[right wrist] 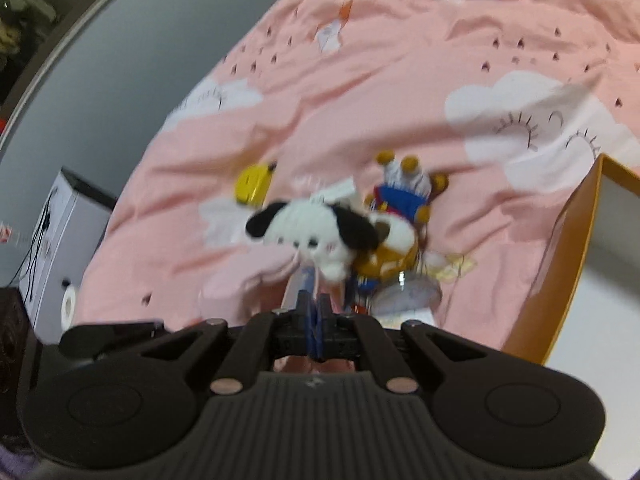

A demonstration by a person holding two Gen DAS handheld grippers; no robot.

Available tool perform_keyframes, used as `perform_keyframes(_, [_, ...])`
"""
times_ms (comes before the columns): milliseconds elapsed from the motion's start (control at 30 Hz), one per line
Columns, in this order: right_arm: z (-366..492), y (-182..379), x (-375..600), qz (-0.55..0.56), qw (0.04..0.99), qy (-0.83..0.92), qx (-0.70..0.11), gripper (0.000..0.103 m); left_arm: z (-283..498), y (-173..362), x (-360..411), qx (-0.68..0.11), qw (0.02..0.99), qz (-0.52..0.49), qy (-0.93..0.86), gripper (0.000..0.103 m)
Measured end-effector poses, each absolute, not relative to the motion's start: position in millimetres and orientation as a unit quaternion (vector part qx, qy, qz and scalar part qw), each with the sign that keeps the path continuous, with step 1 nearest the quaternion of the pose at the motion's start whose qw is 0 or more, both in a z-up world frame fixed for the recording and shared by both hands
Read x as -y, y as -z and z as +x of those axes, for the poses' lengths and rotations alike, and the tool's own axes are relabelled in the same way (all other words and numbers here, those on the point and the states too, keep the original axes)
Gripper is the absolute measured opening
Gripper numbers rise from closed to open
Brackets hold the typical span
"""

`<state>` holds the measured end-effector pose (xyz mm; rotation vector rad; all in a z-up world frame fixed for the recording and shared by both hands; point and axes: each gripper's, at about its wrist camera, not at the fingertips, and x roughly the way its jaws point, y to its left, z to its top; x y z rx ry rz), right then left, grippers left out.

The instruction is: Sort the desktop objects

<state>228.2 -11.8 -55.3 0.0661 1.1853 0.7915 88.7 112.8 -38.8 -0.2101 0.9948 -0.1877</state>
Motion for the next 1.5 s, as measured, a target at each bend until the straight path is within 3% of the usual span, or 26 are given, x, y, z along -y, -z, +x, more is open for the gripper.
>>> perform_keyframes(367, [199, 78, 33, 0.136, 0.779, -0.358, -0.496, 0.029, 90, 44, -108, -0.466, 0.875, -0.098, 0.09, 0.03])
perform_keyframes(533, [186, 85, 40, 0.135, 0.798, -0.35, -0.472, 0.039, 91, 48, -111, -0.461, 0.877, -0.103, 0.089, 0.03])
perform_keyframes(1067, [170, 99, 26, 0.067, 0.821, -0.339, -0.454, 0.037, 86, 46, -109, -0.457, 0.882, -0.091, 0.073, 0.034])
perform_keyframes(1267, [164, 92, 16, 0.002, 0.856, -0.29, -0.428, 0.026, 82, 42, -104, -0.461, 0.883, -0.069, 0.053, 0.037])
perform_keyframes(1500, [177, 102, 20, 0.054, 0.838, -0.3, -0.452, 0.025, 81, 41, -105, -0.461, 0.883, -0.075, 0.05, 0.034])
